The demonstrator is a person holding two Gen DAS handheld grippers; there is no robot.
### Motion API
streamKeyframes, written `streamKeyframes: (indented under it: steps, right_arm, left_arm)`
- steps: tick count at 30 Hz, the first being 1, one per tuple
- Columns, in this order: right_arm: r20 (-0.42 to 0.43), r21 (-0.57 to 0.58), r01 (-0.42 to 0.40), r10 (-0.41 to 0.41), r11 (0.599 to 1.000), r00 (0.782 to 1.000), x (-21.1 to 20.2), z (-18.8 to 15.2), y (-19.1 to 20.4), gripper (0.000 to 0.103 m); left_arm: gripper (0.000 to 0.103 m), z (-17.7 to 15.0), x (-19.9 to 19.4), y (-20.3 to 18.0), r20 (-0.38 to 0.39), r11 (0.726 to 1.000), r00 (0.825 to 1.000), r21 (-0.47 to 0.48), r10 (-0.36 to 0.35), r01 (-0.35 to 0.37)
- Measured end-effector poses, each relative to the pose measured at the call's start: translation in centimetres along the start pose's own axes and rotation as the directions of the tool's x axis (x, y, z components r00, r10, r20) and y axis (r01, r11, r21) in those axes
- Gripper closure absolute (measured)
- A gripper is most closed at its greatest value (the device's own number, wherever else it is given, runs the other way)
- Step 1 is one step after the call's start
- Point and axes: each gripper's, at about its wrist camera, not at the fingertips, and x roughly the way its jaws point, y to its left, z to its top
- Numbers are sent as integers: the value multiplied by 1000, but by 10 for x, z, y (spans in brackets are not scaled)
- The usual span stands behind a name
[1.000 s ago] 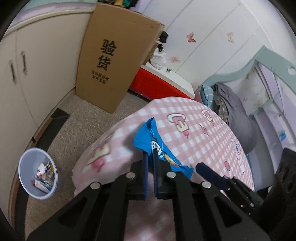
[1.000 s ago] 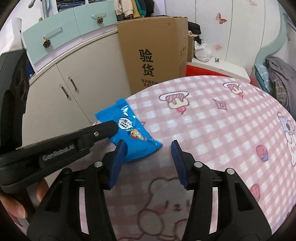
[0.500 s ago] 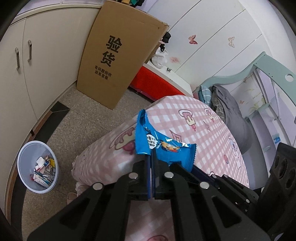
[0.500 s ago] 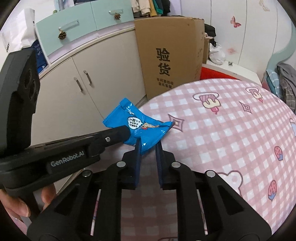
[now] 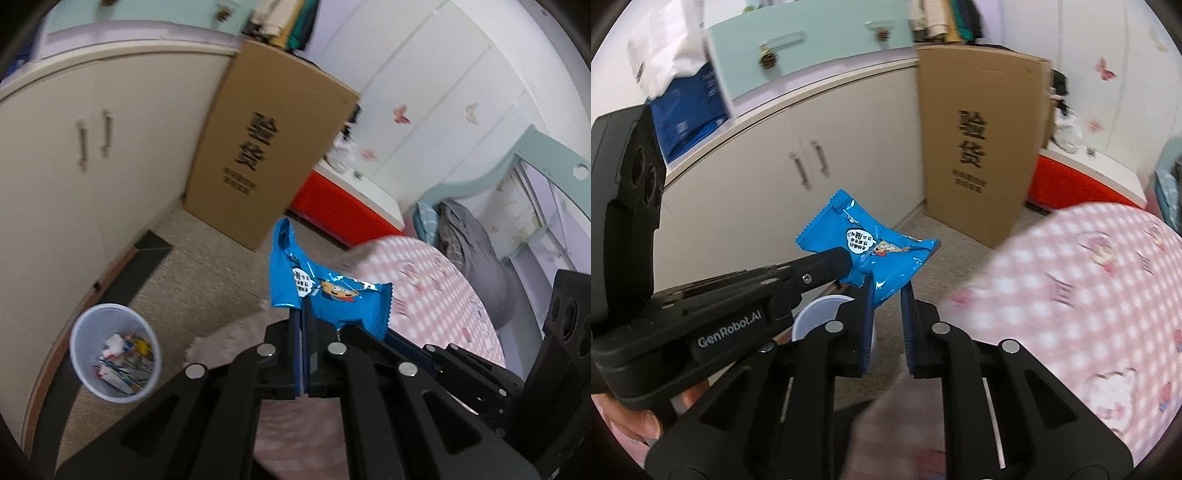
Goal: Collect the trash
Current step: 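Carry the blue snack bag in the left tool over the wastebasket, then open the left tool to drop the blue bag into the wastebasket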
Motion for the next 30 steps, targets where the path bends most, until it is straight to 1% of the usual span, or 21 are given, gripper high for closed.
streamKeyframes:
  steps: [7, 12, 16, 20, 22, 27, 30]
  right_arm:
    - [-47, -78, -97, 93, 992, 995, 49, 10, 73, 89]
    - [-99, -116, -149, 138, 982, 985, 88, 8, 116, 89]
    - [-144, -150, -178, 157, 973, 977, 121, 1, 144, 89]
    - [-208, -173, -196, 159, 965, 965, 160, -11, 162, 89]
    - [-240, -175, -200, 155, 964, 958, 178, -17, 164, 89]
    - [-315, -167, -209, 149, 964, 938, 224, -31, 159, 89]
    - [-367, -151, -212, 144, 965, 919, 257, -41, 152, 88]
  left_arm:
    - [102, 7, -36, 73, 54, 994, 994, -60, 97, -93]
    - [102, 7, -50, 130, 54, 983, 987, -118, 149, -142]
    - [102, 2, -49, 176, 33, 970, 982, -169, 185, -177]
    - [102, -8, -42, 213, 6, 954, 978, -219, 210, -204]
    - [102, -14, -32, 234, -20, 945, 977, -252, 211, -209]
    - [102, -29, 1, 269, -81, 925, 973, -304, 215, -229]
    - [102, -37, 27, 288, -130, 915, 969, -325, 208, -240]
